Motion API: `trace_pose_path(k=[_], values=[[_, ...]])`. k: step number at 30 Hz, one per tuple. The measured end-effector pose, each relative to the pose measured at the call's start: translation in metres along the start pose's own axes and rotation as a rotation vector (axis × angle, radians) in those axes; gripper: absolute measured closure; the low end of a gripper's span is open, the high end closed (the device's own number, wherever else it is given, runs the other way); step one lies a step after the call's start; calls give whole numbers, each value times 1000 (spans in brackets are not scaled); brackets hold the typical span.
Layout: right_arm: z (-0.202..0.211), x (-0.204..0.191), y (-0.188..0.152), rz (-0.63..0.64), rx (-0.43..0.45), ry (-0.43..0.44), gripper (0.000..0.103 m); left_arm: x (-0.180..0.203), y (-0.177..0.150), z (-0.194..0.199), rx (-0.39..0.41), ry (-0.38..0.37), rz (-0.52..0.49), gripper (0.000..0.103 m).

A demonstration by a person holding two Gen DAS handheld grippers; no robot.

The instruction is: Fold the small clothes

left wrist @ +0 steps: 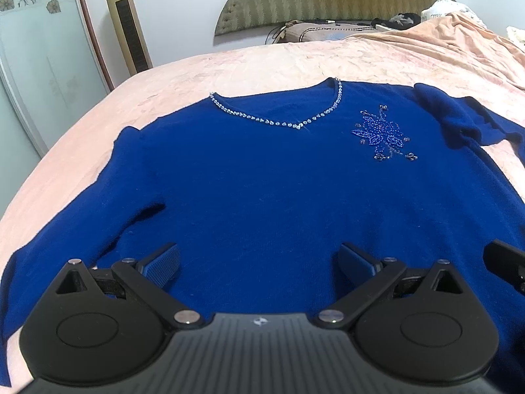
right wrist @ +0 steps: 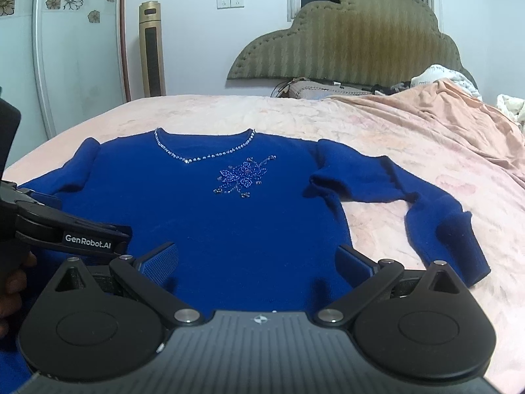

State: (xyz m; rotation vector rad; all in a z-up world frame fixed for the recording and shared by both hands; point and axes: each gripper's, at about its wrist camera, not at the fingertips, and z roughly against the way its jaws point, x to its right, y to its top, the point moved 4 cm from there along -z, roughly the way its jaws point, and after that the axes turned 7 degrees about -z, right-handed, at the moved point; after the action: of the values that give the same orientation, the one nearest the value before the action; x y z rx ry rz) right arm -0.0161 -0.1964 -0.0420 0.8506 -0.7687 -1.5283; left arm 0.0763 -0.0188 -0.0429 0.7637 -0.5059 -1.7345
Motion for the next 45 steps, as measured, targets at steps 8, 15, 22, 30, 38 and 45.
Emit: trace_pose_path(k=[8, 15, 22, 30, 38, 45], values=[[0, 2, 0, -7, -1, 19, 1, 4, 4, -5, 0, 5, -12, 0], [-3, 3, 0, 4, -3, 19, 2, 6, 7, -9, -4, 3, -11, 0], [-3, 8, -1, 17, -1, 13, 8, 8, 9, -12, -6, 7, -20, 0], [-5, 6, -2, 32, -8, 19, 9, 11, 10, -14, -1, 12, -27, 0], [-6, 14, 0, 20, -7, 1, 9, 11, 11, -16, 1, 12, -28, 0], [-8, 13, 0, 35, -3, 3, 9, 13, 14, -17, 1, 20, -36, 0]])
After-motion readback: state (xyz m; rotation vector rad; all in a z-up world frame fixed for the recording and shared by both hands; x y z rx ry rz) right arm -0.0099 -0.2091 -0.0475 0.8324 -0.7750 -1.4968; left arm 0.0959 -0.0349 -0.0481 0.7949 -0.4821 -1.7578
